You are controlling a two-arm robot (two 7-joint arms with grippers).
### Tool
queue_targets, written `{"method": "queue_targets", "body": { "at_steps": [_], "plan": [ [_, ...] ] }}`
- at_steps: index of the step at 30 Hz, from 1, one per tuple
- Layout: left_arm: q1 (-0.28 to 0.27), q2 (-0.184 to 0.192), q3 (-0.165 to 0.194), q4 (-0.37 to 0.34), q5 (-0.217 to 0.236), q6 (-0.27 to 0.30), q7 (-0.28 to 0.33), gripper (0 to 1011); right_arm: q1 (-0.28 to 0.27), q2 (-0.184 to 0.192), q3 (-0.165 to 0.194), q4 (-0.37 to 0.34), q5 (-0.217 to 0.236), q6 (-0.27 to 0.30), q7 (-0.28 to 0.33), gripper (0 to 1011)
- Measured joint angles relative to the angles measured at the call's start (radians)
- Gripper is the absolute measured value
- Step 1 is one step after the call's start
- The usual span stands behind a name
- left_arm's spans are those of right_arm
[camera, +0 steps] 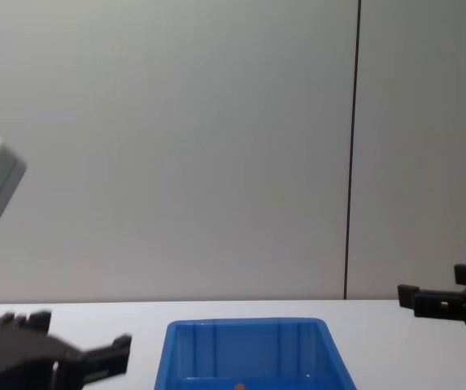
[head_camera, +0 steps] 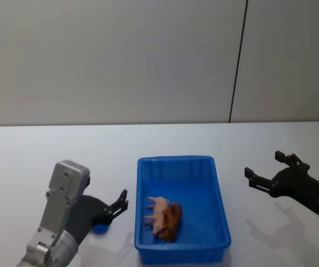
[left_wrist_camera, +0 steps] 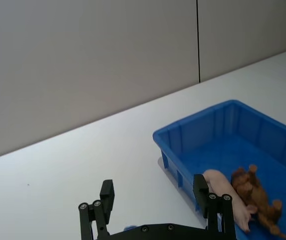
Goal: Pick up the two dolls from the table and place them into the box.
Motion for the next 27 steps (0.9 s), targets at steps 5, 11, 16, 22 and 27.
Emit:
{"method": "queue_targets", "body": {
  "at_steps": [5,11,16,22,27],
  "plan": [
    [0.013,0.015,-0.008,0.029,-0.022,-0.013,-0.036,1001,0.0,0.0,0.001,0.0,0.0,0.0,0.0,1001],
    [0.016,0.023,-0.016,0.076,-0.042,-0.026,-0.085,1001,-0.001,0.001,0.001,0.0,0.001,0.0,0.0,1001],
    [0.013,0.023,-0.02,0.115,-0.051,-0.033,-0.119,1001,-0.001,0.001,0.001,0.0,0.001,0.0,0.0,1001],
    [-0.002,0.015,-0.024,0.175,-0.055,-0.044,-0.173,1001,-0.001,0.002,0.001,0.0,0.001,0.0,0.0,1001],
    [-0.018,0.007,-0.027,0.221,-0.054,-0.053,-0.211,1001,0.0,0.002,0.001,0.0,0.001,0.0,0.0,1001]
  ]
}}
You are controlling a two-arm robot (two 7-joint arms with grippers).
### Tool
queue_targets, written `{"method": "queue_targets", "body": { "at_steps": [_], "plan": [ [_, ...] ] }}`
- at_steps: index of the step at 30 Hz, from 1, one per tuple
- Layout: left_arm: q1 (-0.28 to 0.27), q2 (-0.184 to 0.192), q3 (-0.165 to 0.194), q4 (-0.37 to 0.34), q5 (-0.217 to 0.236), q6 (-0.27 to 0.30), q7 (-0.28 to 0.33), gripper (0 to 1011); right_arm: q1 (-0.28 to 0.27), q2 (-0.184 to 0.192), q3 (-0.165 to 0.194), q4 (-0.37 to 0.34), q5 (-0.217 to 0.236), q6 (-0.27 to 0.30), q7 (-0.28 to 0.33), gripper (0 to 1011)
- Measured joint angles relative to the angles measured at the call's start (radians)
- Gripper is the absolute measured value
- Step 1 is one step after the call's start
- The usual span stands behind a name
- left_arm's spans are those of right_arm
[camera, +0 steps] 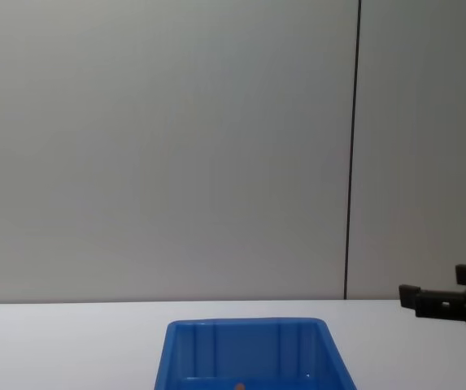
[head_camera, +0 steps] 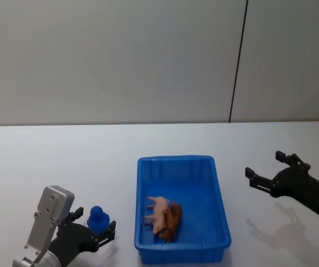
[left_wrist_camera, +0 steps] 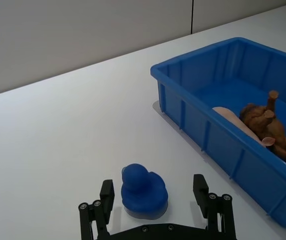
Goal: Pick up the two dolls from the table and place them into the box.
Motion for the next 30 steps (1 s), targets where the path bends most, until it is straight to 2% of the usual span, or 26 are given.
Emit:
{"method": "queue_targets", "body": {
  "at_steps": [10,20,27,28,30],
  "plan": [
    [-0.049,-0.025,-0.006,0.103,0.026,-0.023,-0.08,1001,0.0,0.0,0.0,0.0,0.0,0.0,0.0,1001],
    [-0.086,-0.042,-0.01,0.172,0.054,-0.037,-0.132,1001,0.0,0.0,0.0,0.0,0.0,0.0,0.0,1001],
    [-0.117,-0.056,-0.012,0.226,0.079,-0.047,-0.171,882,0.0,0.0,0.0,0.0,0.0,0.0,0.0,1001],
    [-0.121,-0.059,-0.012,0.234,0.083,-0.049,-0.176,823,0.0,0.0,0.0,0.0,0.0,0.0,0.0,1001],
    [-0.127,-0.062,-0.013,0.244,0.088,-0.053,-0.186,788,0.0,0.0,0.0,0.0,0.0,0.0,0.0,1001]
  ]
}}
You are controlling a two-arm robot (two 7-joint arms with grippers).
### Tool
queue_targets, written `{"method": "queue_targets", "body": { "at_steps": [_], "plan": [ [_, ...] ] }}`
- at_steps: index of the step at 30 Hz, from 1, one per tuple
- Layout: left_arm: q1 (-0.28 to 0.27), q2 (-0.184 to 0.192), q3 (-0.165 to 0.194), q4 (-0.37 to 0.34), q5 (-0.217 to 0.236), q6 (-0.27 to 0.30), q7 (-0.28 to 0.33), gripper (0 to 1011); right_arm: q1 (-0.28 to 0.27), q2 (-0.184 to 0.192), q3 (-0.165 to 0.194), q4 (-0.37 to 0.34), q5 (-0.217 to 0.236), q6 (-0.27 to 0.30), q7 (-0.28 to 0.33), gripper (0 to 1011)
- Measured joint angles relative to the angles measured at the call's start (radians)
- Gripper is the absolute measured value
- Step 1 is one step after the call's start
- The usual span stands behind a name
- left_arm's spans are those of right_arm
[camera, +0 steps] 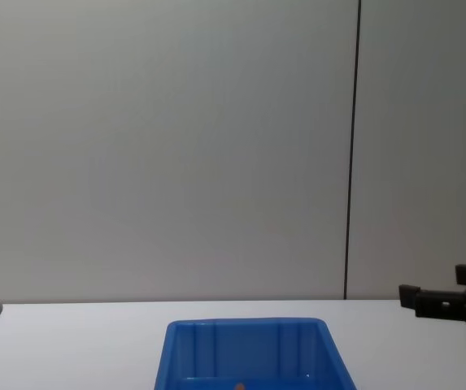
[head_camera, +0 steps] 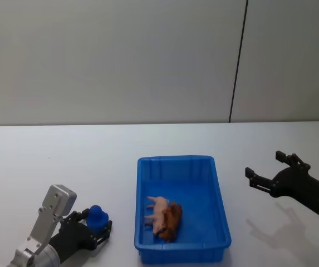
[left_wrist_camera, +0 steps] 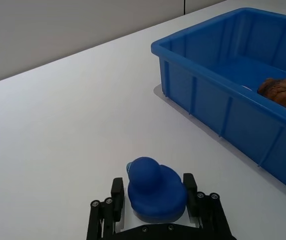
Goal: Pick up the two dolls from the table and place them into the box.
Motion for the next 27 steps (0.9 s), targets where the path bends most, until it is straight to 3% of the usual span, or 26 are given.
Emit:
{"method": "queue_targets", "body": {
  "at_steps": [3,7,16,27],
  "plan": [
    [-0.005,-0.003,0.0,0.009,0.004,-0.003,-0.006,675,0.0,0.0,0.0,0.0,0.0,0.0,0.0,1001],
    [-0.011,-0.006,-0.001,0.019,0.009,-0.007,-0.013,613,0.0,0.0,0.0,0.0,0.0,0.0,0.0,1001],
    [-0.019,-0.012,-0.002,0.02,0.027,-0.009,-0.019,551,0.0,0.0,0.0,0.0,0.0,0.0,0.0,1001],
    [-0.047,-0.033,0.003,-0.049,0.066,-0.035,-0.024,479,0.0,0.0,0.0,0.0,0.0,0.0,0.0,1001]
  ]
}}
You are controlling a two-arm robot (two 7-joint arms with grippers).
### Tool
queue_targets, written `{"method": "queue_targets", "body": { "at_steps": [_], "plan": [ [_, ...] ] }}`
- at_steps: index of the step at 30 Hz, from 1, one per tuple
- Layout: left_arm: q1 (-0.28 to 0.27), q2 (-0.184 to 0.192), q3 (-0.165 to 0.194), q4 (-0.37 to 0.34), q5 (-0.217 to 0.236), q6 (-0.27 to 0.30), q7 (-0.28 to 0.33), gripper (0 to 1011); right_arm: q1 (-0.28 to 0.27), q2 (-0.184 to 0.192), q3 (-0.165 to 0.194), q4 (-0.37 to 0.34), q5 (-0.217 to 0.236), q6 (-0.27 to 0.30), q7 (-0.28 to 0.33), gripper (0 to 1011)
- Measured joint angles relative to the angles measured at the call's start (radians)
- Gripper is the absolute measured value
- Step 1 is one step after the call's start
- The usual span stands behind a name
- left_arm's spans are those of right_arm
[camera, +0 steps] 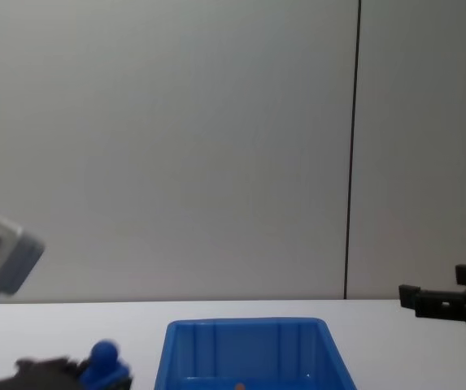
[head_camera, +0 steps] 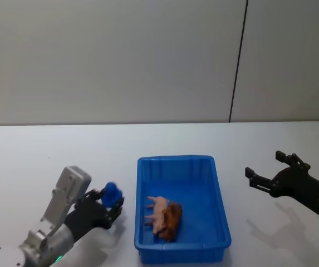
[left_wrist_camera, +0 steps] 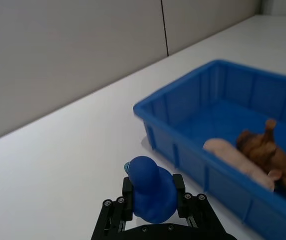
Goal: Pick up the two dolls from the table and place them into the box.
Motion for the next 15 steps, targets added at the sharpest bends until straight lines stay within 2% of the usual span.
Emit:
{"method": "queue_targets", "body": {
  "at_steps": [13,15],
  "plan": [
    [-0.065,-0.069,0.03,-0.069,0.054,-0.014,-0.032,399,0.0,0.0,0.0,0.0,0.0,0.0,0.0,1001],
    [-0.076,-0.082,0.037,-0.073,0.061,-0.015,-0.039,452,0.0,0.0,0.0,0.0,0.0,0.0,0.0,1001]
  ]
}}
